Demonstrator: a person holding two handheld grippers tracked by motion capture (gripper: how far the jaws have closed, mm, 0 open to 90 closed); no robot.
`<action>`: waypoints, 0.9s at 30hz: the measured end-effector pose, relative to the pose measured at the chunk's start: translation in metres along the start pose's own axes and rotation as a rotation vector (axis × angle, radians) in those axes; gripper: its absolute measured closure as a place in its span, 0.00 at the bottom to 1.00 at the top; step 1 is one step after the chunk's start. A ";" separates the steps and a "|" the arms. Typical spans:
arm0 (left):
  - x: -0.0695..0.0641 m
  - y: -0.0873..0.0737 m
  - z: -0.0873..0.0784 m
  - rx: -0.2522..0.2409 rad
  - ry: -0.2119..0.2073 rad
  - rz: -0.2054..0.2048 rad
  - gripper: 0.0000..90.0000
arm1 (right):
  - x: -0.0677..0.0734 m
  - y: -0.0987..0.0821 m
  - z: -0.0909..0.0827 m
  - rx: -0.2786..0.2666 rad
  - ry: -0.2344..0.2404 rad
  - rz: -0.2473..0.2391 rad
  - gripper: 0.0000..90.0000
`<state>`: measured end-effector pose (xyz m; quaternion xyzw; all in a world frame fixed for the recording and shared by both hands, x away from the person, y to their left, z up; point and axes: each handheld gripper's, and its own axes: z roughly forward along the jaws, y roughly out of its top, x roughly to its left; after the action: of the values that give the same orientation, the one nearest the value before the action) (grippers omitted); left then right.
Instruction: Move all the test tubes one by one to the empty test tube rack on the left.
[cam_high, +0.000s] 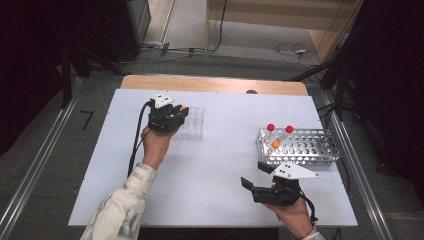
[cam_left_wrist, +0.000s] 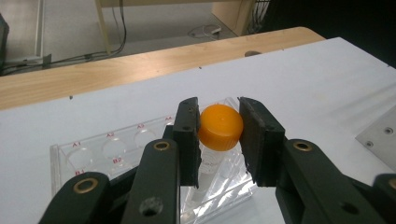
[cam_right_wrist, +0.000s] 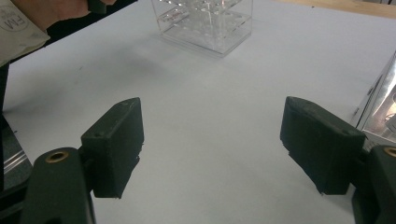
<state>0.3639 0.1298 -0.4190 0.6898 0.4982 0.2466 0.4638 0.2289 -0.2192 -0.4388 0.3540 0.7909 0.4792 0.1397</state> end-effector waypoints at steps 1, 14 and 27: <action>0.001 -0.001 0.000 0.000 -0.001 -0.004 0.77 | 0.000 0.000 0.000 0.000 0.000 0.000 0.22; -0.004 0.001 -0.013 -0.026 0.036 -0.023 0.26 | -0.003 -0.001 -0.004 -0.010 -0.030 0.008 0.23; -0.023 -0.018 -0.037 -0.013 -0.012 0.017 0.15 | -0.025 -0.008 -0.015 -0.041 -0.174 0.040 0.26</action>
<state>0.3168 0.1247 -0.4154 0.6925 0.4880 0.2494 0.4692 0.2346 -0.2487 -0.4415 0.4071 0.7586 0.4654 0.2055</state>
